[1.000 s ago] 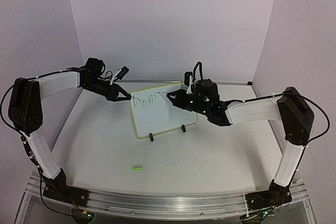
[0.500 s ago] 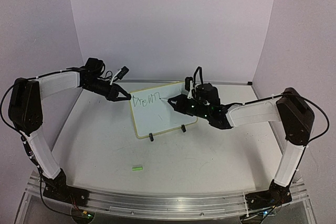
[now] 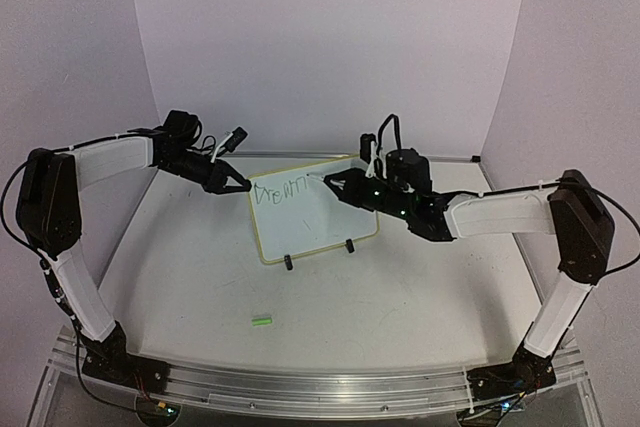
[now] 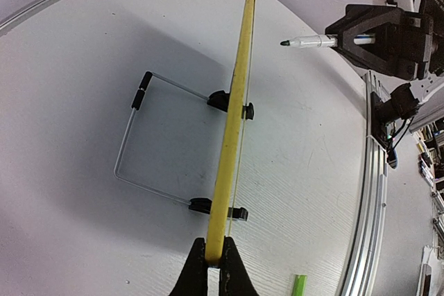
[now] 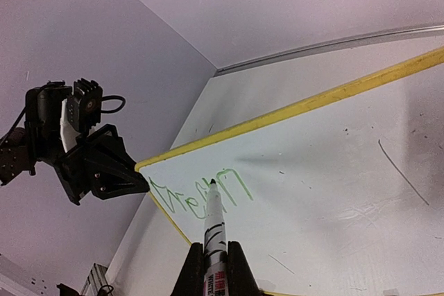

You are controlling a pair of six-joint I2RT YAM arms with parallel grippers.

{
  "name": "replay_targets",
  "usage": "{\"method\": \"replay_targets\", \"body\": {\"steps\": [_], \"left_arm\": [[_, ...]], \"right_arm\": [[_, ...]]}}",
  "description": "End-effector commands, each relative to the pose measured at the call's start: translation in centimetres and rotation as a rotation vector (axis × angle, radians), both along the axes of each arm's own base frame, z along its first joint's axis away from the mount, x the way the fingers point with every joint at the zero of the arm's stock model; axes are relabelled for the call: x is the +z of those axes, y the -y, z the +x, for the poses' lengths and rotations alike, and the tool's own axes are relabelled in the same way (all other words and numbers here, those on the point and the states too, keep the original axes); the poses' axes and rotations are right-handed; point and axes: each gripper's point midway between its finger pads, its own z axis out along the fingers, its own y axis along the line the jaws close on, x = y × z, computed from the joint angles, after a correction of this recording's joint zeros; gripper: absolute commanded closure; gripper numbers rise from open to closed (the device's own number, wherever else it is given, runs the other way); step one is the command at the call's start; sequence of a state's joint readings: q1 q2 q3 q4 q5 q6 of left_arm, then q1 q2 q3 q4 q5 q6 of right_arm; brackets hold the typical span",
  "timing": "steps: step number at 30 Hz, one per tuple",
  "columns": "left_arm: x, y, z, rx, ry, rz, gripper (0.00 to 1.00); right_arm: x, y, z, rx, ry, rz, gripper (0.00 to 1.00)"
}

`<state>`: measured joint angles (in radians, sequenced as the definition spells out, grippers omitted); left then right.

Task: Write a sentence on the whiteboard

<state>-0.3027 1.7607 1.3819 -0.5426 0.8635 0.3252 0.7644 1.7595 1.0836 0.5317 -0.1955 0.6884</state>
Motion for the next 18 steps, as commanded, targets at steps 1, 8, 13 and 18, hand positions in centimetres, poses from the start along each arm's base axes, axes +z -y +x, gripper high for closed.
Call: {"method": "replay_targets", "body": {"steps": [1,8,13,18], "left_arm": [[-0.3,-0.1,-0.8,-0.005,-0.001,0.051,1.0],[-0.4,-0.1,-0.7,-0.005,-0.003,0.052,1.0],[-0.4,-0.1,-0.7,-0.005,-0.003,0.053,1.0],[-0.5,0.0,-0.7,-0.005,-0.006,0.055,1.0]], "right_arm": [[1.3,0.8,0.7,-0.023,0.031,0.03,1.0],[0.8,0.8,1.7,-0.03,0.022,0.029,1.0],[0.8,0.3,2.1,-0.022,0.021,0.033,1.0],[0.6,0.1,2.3,-0.02,0.02,0.032,1.0]]}}
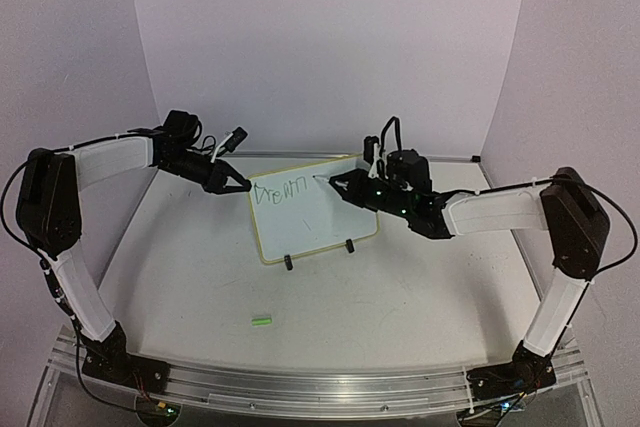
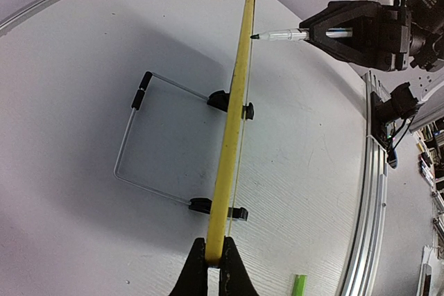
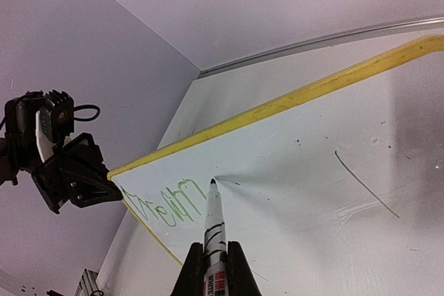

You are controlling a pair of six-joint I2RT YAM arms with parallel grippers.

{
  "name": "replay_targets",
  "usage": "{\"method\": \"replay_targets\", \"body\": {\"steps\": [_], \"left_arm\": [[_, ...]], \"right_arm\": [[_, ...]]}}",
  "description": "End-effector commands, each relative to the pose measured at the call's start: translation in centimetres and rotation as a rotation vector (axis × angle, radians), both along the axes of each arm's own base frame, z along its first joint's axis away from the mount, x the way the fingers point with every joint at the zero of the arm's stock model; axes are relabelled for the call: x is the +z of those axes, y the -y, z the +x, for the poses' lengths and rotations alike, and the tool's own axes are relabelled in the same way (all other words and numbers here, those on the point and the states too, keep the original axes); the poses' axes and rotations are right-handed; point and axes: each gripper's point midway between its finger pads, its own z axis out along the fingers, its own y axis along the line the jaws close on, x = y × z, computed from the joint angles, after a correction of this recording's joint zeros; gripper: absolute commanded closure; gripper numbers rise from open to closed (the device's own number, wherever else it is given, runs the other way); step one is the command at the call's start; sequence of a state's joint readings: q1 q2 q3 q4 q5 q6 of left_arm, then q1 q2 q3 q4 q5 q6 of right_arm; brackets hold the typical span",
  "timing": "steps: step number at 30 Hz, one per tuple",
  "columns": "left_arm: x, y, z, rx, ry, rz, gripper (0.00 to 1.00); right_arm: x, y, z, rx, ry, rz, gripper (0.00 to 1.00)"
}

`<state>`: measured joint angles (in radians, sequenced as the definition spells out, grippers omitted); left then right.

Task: Write a sentence on the whiteboard

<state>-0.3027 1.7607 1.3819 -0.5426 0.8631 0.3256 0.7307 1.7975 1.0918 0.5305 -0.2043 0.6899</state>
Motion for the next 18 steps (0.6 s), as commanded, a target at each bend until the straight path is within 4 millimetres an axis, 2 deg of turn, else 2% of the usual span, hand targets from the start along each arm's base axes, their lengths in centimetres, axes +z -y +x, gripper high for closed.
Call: {"method": "replay_targets", "body": {"steps": [1,10,18], "left_arm": [[-0.5,-0.1,-0.7,-0.005,-0.007,0.054,1.0],[-0.5,0.0,-0.7,-0.006,-0.005,0.054,1.0],[-0.4,0.0,-0.8,-0.006,-0.005,0.055,1.0]], "right_arm": [[2.2,-0.8,0.9,0.004,0.046,0.049,1.0],[2.0,-1.3,1.2,0.015,0.052,0.039,1.0],[0.5,-1.3,0.6,0.038,0.017,0.02,1.0]]}}
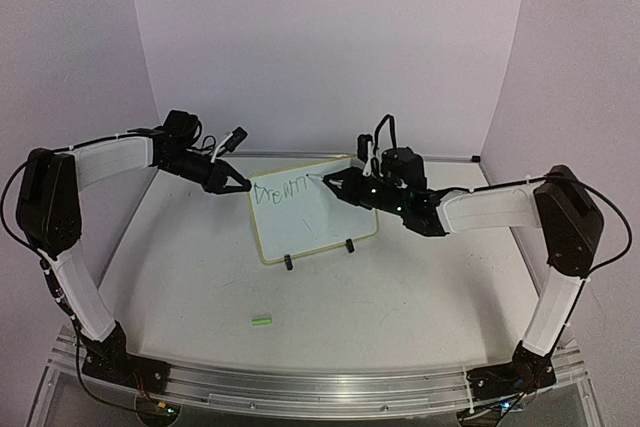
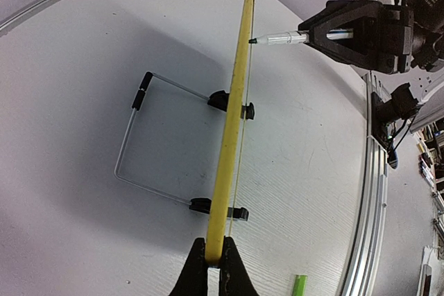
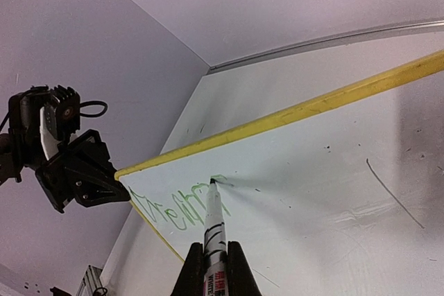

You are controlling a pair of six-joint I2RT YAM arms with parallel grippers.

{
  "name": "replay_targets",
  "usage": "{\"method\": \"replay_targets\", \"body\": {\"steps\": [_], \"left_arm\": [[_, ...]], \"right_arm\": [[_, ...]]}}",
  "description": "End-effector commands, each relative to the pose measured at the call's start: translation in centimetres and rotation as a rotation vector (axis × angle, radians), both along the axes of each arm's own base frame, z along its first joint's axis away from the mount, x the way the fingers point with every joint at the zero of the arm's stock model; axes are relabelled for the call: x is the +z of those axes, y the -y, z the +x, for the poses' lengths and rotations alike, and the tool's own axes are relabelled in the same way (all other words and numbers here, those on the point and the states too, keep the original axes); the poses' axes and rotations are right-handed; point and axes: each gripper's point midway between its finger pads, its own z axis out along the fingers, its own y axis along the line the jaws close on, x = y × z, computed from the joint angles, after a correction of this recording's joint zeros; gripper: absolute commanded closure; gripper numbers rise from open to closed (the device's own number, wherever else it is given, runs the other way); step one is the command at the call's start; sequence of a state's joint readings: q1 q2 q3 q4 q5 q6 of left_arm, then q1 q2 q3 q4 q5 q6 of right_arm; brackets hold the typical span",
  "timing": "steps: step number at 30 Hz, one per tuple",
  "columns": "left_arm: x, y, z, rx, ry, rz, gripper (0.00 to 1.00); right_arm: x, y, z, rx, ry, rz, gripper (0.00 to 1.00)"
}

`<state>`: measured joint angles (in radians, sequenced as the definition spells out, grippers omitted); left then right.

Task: Write a sentence on the whiteboard

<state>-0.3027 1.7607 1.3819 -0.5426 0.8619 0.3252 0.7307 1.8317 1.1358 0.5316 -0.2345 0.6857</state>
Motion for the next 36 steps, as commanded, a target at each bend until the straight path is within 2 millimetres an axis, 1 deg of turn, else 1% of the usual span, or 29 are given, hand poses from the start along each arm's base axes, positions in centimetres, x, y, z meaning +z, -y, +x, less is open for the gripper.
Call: {"method": "replay_targets", "body": {"steps": [1,7,19,27,30,36], "left_arm": [[-0.4,0.0,-0.8,-0.008,-0.004,0.054,1.0],[-0.3,0.0,-0.8,-0.008,-0.004,0.053,1.0],[-0.3,0.0,-0.9,-0.009,-0.001,0.054,1.0],[-0.3,0.1,-0.9,-0.01,-0.002,0.055,1.0],[-0.4,0.1,-0.9,-0.01,-0.003,0.056,1.0],[-0.4,0.1,-0.9,-0.01,-0.004,0.056,1.0]], "right_arm": [[0.1,-0.2,0.1,0.007,0.007,0.008,1.0],[-0.8,0.5,-0.4,-0.005,-0.012,-0.004,1.0],[-0.4,2.3,-0.2,-0.088,0.002,-0.026,1.0],[-1.6,2.9,-0.4,-0.102,-0.02,-0.065,1.0],[-2.0,2.8,-0.6,-0.086,-0.028,-0.081,1.0],[-2.9,1.3,-1.0,-0.013,-0.049,-0.098,1.0]]}}
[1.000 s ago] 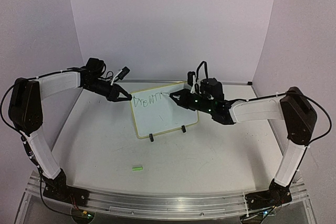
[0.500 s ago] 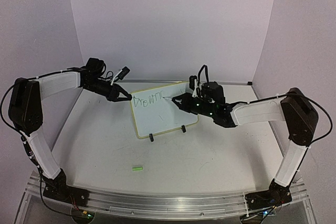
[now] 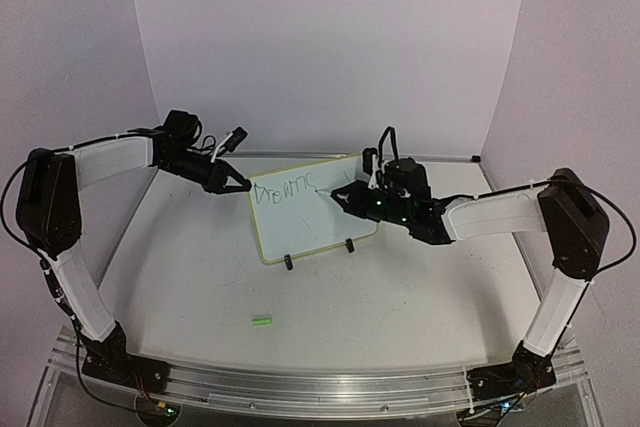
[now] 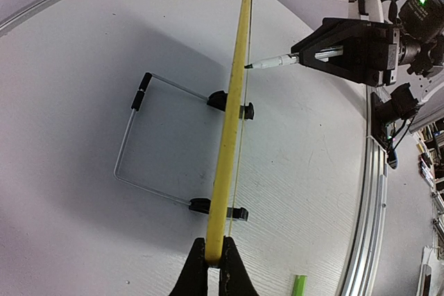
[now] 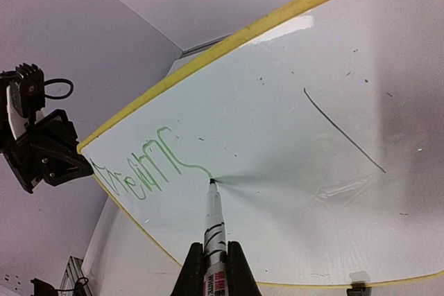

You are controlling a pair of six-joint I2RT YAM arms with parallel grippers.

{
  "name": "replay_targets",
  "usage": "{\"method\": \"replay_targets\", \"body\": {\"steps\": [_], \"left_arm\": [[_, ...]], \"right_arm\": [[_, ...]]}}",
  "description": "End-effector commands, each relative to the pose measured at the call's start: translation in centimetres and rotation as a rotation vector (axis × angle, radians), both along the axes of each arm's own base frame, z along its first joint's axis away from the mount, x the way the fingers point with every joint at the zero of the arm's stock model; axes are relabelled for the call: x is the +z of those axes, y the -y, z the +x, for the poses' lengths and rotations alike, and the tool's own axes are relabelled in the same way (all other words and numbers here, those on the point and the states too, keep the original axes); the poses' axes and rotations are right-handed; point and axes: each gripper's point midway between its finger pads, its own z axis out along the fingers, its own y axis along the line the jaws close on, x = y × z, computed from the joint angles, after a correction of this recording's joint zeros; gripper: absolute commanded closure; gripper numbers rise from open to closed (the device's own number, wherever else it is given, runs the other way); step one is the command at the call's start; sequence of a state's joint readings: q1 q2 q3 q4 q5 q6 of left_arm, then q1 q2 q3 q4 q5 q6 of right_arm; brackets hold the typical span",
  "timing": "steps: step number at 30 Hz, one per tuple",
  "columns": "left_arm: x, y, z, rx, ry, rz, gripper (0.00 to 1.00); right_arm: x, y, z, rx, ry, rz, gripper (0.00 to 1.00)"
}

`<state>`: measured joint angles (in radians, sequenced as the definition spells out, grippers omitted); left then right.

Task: Write a sentence on the whiteboard

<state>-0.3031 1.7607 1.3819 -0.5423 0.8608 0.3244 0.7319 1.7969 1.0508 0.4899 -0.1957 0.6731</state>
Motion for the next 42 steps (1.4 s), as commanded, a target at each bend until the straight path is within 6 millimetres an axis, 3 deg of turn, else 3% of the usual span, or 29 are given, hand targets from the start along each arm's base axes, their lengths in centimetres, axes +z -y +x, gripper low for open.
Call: {"method": "replay_targets", "body": {"steps": [1,15,22,35,42], "left_arm": [[-0.4,0.1,-0.9,-0.01,-0.005,0.055,1.0],[-0.6,0.1,-0.9,-0.011,-0.006,0.056,1.0],[-0.7,0.1,-0.8,-0.011,-0.01,0.059,1.0],[-0.6,0.2,-0.9,-0.012,-0.01,0.059,1.0],[-0.7,0.1,-0.9,-0.01,-0.009,0.069,1.0]], "right_arm": [[0.1,-0.7,0.0,0.025,0.002,-0.02,1.0],[1.3,-2.2,0.7,0.052,0.024,0.013,1.0],[3.9,-1.8,-0.8,0.096,0.071,0.056,1.0],[6.2,-0.2,-3.8,0.189,0.104,0.055,1.0],[6.6,2.6,-3.6,0.206,0.098,0.019,1.0]]}}
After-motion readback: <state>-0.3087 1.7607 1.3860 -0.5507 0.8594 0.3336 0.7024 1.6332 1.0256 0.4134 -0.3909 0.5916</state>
